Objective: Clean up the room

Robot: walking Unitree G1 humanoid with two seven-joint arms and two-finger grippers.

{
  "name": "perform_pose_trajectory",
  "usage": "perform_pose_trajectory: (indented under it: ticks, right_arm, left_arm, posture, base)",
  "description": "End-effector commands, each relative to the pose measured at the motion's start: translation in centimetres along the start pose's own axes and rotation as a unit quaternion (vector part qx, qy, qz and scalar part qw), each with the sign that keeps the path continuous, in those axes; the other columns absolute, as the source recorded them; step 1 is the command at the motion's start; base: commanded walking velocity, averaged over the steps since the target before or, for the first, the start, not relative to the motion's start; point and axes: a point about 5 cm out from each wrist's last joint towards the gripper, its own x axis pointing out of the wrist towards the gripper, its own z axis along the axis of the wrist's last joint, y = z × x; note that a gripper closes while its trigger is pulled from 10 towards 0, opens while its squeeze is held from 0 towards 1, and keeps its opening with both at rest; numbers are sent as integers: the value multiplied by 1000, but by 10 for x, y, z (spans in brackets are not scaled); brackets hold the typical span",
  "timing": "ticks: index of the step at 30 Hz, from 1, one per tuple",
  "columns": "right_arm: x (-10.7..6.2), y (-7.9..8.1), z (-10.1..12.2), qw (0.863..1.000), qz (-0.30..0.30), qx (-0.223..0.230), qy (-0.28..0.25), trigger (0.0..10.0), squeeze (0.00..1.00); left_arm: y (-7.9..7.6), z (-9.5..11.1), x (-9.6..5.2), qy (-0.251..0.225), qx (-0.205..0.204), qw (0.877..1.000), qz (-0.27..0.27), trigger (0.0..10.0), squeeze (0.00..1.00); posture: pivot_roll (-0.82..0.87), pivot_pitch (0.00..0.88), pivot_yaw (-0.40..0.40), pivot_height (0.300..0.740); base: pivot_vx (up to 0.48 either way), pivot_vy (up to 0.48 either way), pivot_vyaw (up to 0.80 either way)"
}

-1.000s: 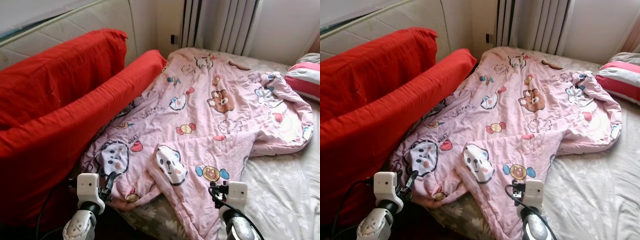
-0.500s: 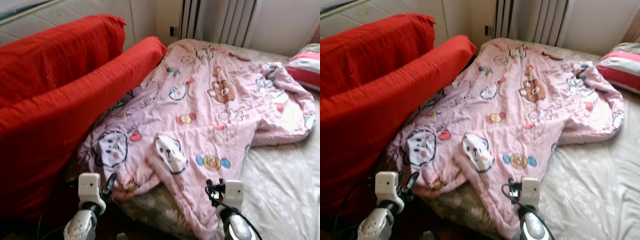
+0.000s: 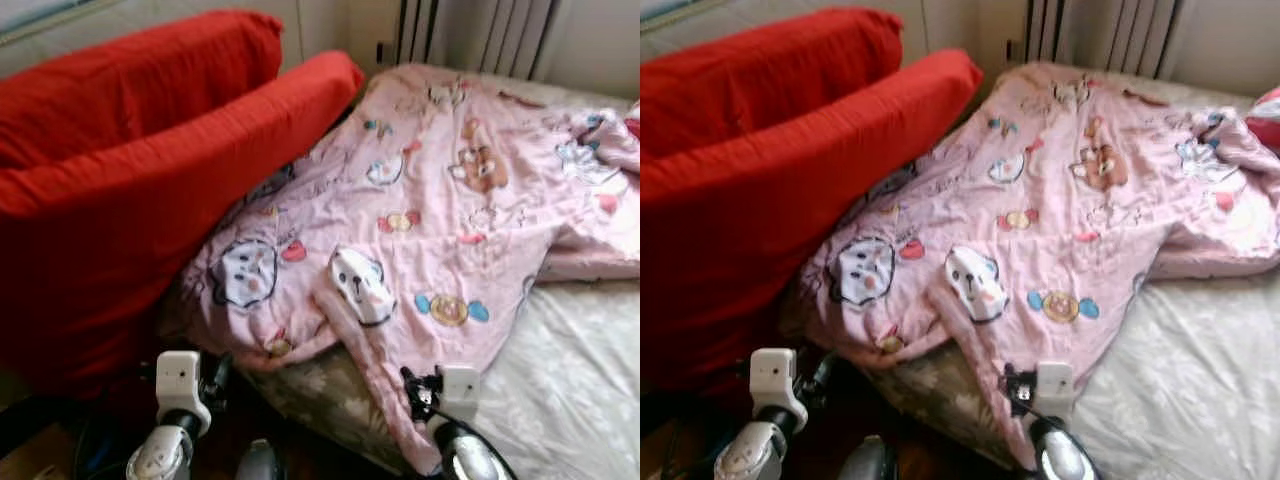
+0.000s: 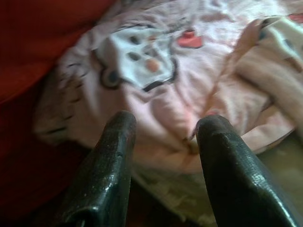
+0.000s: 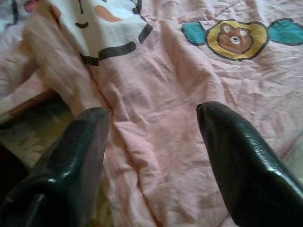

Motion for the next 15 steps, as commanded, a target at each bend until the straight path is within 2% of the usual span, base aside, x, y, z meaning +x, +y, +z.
perform_pose_trajectory:
  ticks: [1,5,7,8,9,11,15]
  right_arm:
    - [-2,1,-6,1000,-1,3,15,10000,0]
    - [0,2,-4,1000,2,1,15,10000,0]
    - [4,2,-4,999,-6,-16,35,10000,0]
    - [5,0,-7,998,-14,-25,57,10000,831]
    - [5,1,-7,998,-10,-19,57,10000,1000]
    - [6,2,-7,998,-5,-11,55,10000,1000]
    - [9,3,-8,997,-7,-25,73,10000,1000]
  left_arm:
    - [1,-2,-2,6,-2,1000,1,10000,0]
    - [1,-1,-1,7,-1,1000,-1,10000,0]
    - [1,-1,-1,7,-1,1000,-1,10000,0]
    - [1,0,0,6,1,1000,-1,10000,0]
    - [1,2,0,4,2,1000,-1,10000,0]
    - [2,5,2,-1,4,1000,1,10000,0]
    - [5,18,7,-24,14,1000,5,10000,0]
  posture:
    - [17,232,40,635]
    - [16,233,43,635]
    - [16,233,44,635]
    - [16,234,44,635]
    - [23,234,44,635]
    - [23,234,44,635]
    - [24,238,43,635]
  base:
    - [0,0,0]
    - [0,0,0]
    - [0,0,0]
    - [0,0,0]
    - [0,0,0]
    - [0,0,0]
    - [0,0,0]
